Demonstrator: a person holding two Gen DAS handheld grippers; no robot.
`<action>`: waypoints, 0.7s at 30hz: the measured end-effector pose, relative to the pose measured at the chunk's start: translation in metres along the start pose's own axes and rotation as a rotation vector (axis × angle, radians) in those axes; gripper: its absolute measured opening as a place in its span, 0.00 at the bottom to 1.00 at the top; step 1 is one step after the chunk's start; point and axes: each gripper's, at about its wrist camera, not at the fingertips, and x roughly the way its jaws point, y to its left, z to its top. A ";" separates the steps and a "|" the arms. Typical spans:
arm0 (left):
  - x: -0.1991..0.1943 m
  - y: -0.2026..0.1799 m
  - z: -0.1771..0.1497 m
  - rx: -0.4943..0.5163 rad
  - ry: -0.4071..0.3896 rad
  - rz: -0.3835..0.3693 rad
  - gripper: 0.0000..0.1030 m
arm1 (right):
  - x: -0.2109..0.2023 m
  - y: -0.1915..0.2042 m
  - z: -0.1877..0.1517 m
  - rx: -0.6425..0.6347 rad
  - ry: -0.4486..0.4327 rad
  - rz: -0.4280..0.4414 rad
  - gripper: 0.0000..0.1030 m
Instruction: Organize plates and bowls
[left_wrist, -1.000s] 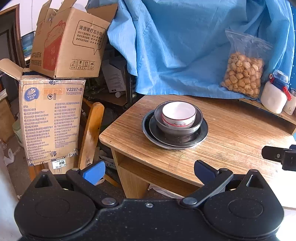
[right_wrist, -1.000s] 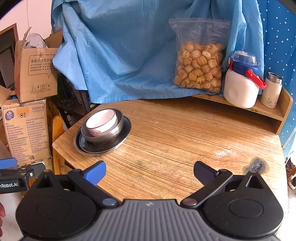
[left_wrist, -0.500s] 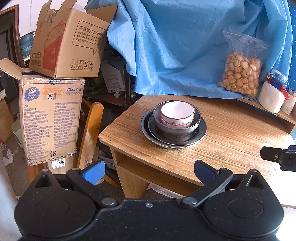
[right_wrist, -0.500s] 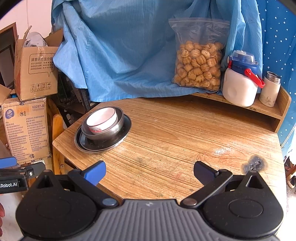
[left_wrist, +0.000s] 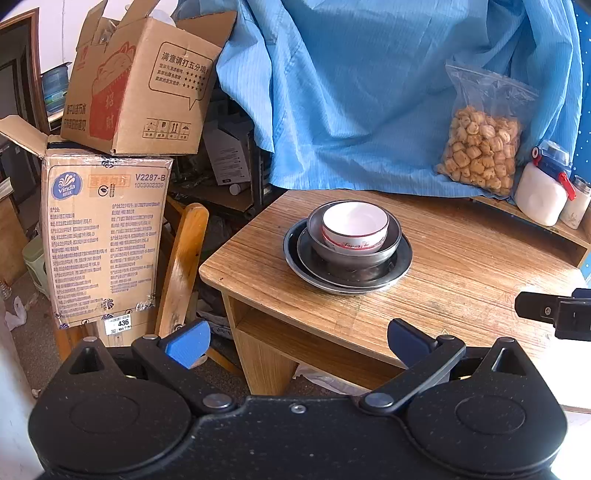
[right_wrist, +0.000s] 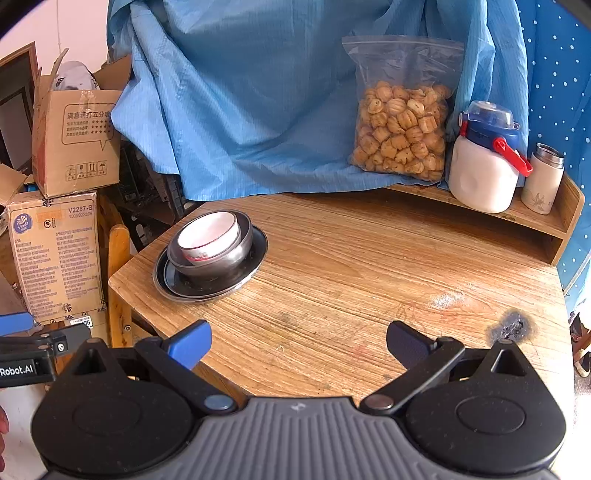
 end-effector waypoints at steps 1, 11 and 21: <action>0.000 0.000 -0.001 0.000 -0.001 -0.001 0.99 | 0.000 0.000 0.000 -0.001 0.000 0.000 1.00; 0.001 -0.001 0.000 0.001 -0.001 -0.004 0.99 | 0.001 -0.002 -0.001 0.001 0.004 -0.002 1.00; 0.001 -0.001 0.000 -0.001 -0.001 -0.002 0.99 | 0.005 -0.001 0.000 -0.006 0.007 0.003 1.00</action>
